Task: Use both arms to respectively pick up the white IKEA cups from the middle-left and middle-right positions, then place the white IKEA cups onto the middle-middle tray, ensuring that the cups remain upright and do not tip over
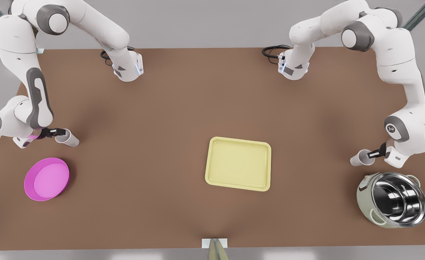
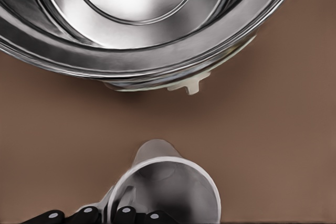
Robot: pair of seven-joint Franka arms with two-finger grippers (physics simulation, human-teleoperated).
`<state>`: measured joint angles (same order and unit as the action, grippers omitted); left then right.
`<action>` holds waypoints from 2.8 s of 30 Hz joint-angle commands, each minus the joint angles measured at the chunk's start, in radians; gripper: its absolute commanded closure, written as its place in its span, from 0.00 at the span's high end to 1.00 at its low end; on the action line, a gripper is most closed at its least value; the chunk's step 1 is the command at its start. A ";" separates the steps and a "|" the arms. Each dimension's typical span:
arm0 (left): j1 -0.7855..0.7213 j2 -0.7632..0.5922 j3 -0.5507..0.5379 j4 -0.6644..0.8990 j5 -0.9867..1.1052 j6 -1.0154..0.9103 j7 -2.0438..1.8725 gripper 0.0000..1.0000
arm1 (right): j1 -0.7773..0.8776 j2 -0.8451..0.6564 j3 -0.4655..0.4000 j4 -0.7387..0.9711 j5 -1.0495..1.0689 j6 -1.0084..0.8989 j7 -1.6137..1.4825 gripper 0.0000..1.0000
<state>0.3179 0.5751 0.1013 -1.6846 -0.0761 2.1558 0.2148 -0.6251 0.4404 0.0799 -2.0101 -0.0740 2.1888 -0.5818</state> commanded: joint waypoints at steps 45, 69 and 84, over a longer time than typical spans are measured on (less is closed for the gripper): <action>-0.241 -0.119 -0.337 0.519 0.199 -0.826 -0.287 1.00 | 1.116 0.546 0.210 0.886 0.157 -0.003 1.333 0.21; -0.249 -0.288 -0.272 0.302 0.168 -0.758 -0.135 1.00 | 1.047 0.396 0.264 0.854 0.168 -0.184 1.321 1.00; -0.250 -0.288 -0.272 0.293 0.168 -0.758 -0.135 1.00 | 0.634 -0.341 -0.006 0.482 -0.047 -0.659 0.490 1.00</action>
<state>0.0675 0.2880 -0.1699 -1.3912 0.0925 1.3983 0.0518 0.0083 0.1216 0.0760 -1.5079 -0.1332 1.5961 0.3181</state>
